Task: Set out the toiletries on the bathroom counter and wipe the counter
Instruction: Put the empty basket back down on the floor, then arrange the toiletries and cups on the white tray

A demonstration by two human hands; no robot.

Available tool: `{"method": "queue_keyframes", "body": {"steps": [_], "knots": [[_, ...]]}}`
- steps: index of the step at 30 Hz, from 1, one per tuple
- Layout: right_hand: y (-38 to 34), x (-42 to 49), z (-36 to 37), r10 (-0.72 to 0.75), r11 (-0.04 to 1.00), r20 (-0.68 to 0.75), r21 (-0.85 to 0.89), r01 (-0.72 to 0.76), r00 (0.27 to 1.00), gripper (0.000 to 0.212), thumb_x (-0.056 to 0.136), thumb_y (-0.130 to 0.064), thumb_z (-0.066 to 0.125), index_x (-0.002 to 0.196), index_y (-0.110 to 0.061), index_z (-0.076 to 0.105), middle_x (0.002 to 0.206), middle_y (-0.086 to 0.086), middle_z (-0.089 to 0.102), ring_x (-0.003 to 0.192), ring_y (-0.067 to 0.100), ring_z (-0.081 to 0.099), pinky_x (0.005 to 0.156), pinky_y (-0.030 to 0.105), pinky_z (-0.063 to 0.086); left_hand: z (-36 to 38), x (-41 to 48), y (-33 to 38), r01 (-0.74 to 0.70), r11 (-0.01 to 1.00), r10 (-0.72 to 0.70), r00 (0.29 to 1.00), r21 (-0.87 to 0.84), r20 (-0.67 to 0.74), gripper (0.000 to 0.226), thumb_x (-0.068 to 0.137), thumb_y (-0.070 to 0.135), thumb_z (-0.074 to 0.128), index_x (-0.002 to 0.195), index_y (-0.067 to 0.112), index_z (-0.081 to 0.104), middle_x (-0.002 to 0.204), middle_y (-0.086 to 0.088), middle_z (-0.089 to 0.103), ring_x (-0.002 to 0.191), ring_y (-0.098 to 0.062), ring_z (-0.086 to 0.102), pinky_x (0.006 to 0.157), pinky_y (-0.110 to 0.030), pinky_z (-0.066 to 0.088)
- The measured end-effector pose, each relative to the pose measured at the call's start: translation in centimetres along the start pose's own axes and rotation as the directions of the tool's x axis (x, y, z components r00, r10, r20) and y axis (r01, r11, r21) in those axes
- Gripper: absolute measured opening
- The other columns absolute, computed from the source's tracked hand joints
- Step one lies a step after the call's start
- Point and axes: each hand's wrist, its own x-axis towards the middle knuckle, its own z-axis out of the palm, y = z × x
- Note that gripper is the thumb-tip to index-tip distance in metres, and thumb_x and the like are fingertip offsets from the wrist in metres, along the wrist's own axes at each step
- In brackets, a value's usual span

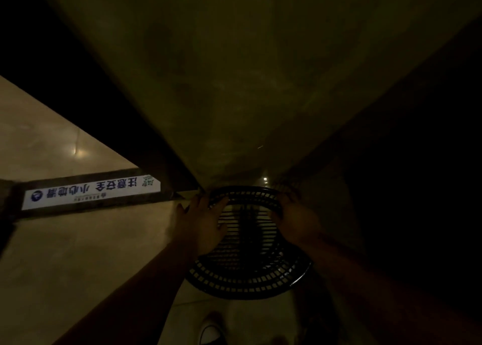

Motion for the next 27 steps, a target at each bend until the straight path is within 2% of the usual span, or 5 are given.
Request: {"method": "queue_keyframes", "body": {"steps": [5, 9, 12, 15, 27], "knots": [[-3.2, -5.5, -5.3, -0.023, 1.0, -0.05, -0.01, 0.023, 0.998, 0.048, 0.098, -0.038, 0.046, 0.145, -0.028, 0.04, 0.149, 0.003, 0.045, 0.129, 0.027, 0.048, 0.102, 0.037, 0.044, -6.6, -5.7, 3.9, -0.009, 1.0, 0.006, 0.995, -0.03, -0.101, 0.07, 0.091, 0.057, 0.042, 0.153, 0.041, 0.012, 0.163, -0.004, 0.013, 0.148, -0.024, 0.012, 0.115, -0.058, 0.01], [-6.1, -11.4, -10.8, 0.007, 0.995, -0.112, 0.103, 0.004, 0.994, 0.048, 0.096, -0.034, 0.052, 0.144, -0.027, 0.044, 0.145, 0.002, 0.051, 0.126, 0.025, 0.052, 0.1, 0.032, 0.045, -13.1, -10.9, 6.7, -0.028, 0.999, 0.025, 0.992, -0.018, -0.122, 0.071, 0.091, 0.058, 0.037, 0.153, 0.039, 0.01, 0.16, -0.003, 0.018, 0.146, -0.023, 0.016, 0.115, -0.061, 0.01], [-8.2, -15.9, -15.1, 0.032, 0.998, -0.156, 0.062, -0.022, 0.987, 0.049, 0.096, -0.038, 0.049, 0.143, -0.027, 0.044, 0.142, 0.003, 0.053, 0.128, 0.024, 0.048, 0.103, 0.033, 0.042, -18.0, -15.0, 8.7, -0.047, 0.998, 0.04, 0.986, -0.041, -0.163, 0.068, 0.092, 0.056, 0.036, 0.153, 0.039, 0.013, 0.157, -0.003, 0.023, 0.146, -0.025, 0.015, 0.114, -0.062, 0.012], [-10.2, -19.8, -19.6, 0.078, 0.993, -0.215, 0.102, -0.057, 0.973, 0.044, 0.095, -0.043, 0.049, 0.134, -0.026, 0.052, 0.133, 0.0, 0.057, 0.122, 0.023, 0.05, 0.096, 0.033, 0.046, -22.4, -18.7, 10.9, -0.056, 0.997, 0.045, 0.975, -0.046, -0.217, 0.067, 0.091, 0.059, 0.036, 0.152, 0.041, 0.015, 0.156, -0.003, 0.025, 0.145, -0.024, 0.018, 0.114, -0.062, 0.014], [-10.8, -31.1, -36.1, 0.084, 0.965, -0.547, 0.252, 0.067, 0.833, 0.038, 0.09, -0.042, 0.058, 0.122, -0.022, 0.059, 0.114, 0.001, 0.065, 0.105, 0.021, 0.061, 0.082, 0.037, 0.054, -34.5, -24.8, 21.1, -0.192, 0.981, 0.182, 0.909, 0.011, -0.374, 0.07, 0.09, 0.061, 0.035, 0.151, 0.044, 0.004, 0.158, -0.007, 0.025, 0.144, -0.027, 0.021, 0.113, -0.058, 0.021]]}}
